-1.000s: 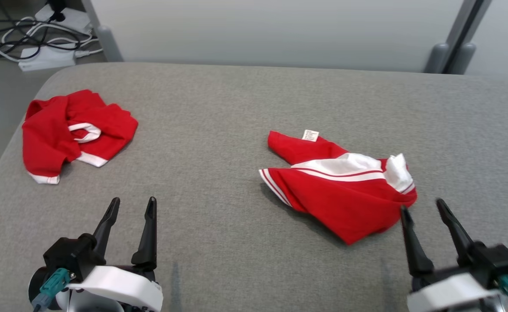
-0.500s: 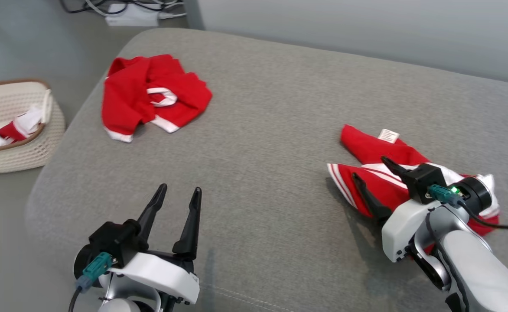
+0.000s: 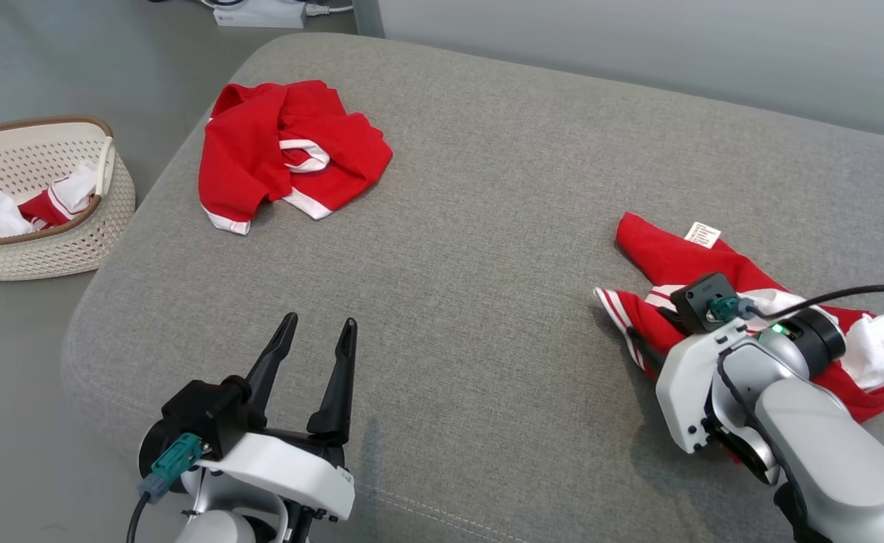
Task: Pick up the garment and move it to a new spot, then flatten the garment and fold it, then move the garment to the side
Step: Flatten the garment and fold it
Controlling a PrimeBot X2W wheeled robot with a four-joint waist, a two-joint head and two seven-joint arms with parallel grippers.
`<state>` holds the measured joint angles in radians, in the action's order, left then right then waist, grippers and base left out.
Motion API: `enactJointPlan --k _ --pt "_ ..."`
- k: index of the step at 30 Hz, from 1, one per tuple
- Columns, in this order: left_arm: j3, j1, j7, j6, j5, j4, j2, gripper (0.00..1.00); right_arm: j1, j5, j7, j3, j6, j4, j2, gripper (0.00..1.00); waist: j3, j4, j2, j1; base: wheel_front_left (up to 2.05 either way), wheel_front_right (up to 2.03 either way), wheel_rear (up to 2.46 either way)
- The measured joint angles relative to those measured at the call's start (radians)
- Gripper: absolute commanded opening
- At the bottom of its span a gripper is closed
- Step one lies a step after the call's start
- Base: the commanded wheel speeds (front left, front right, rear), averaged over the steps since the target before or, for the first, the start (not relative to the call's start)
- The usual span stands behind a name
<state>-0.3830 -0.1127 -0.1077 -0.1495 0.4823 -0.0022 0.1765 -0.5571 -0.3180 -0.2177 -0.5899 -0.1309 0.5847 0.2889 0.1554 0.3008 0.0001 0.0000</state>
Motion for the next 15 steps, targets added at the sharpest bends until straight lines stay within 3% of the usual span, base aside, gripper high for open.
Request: enactJointPlan --k 9,15 --pt "0.001 0.0 -0.012 -0.001 0.003 0.011 0.001 1.0 -0.02 -0.026 0.047 0.044 0.0 -0.129 0.006 0.0 -0.004 -0.034 0.0 0.0 0.0 0.0 0.0" --pt "0.002 0.001 -0.011 -0.003 0.003 0.004 0.006 1.0 0.063 -0.043 0.127 0.294 0.0 -0.351 -0.003 0.0 -0.01 -0.087 0.0 0.0 0.0 0.0 0.0"
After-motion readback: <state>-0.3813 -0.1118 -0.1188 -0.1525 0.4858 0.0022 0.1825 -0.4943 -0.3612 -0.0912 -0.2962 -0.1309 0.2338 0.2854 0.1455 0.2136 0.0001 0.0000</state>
